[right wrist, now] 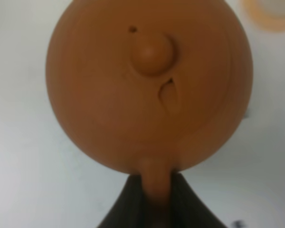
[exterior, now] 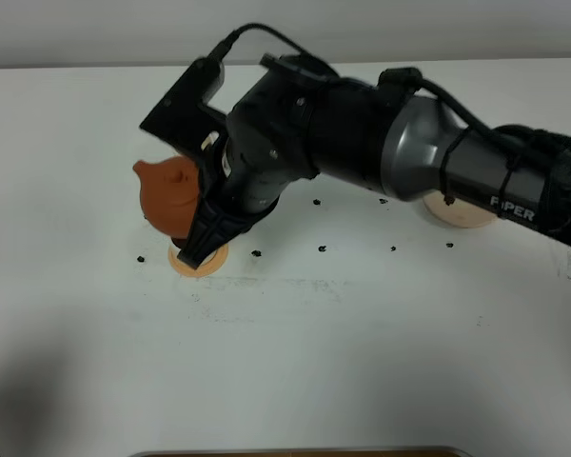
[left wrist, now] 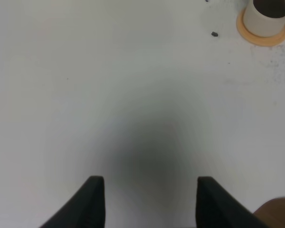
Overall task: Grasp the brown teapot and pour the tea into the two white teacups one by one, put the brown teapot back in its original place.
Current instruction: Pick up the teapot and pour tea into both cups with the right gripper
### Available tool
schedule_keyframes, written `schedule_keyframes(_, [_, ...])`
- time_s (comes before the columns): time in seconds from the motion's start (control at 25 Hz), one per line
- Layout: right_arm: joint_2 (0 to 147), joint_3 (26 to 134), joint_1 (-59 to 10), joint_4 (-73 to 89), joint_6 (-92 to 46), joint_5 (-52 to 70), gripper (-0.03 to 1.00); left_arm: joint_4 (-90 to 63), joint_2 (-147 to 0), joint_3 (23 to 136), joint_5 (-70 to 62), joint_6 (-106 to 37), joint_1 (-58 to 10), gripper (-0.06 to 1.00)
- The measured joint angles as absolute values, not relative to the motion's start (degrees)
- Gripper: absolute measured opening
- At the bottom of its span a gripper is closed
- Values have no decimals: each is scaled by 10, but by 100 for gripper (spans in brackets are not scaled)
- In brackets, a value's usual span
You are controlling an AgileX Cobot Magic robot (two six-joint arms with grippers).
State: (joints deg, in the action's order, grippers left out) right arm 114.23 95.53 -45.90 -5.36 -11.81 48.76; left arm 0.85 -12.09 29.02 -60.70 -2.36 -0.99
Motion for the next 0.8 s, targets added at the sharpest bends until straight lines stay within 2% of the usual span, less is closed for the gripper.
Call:
schedule_keyframes(0.24, [1199, 1076, -411, -107, -129, 528, 12, 8, -121, 290, -607, -24, -10, 46])
schedule_keyframes(0.44, [1271, 1171, -401, -163, -152, 566, 12, 8, -121, 290, -607, -24, -10, 46])
schedule_keyframes(0.8, [1325, 1189, -399, -189, -212, 560, 12, 8, -121, 290, -607, -24, -10, 46])
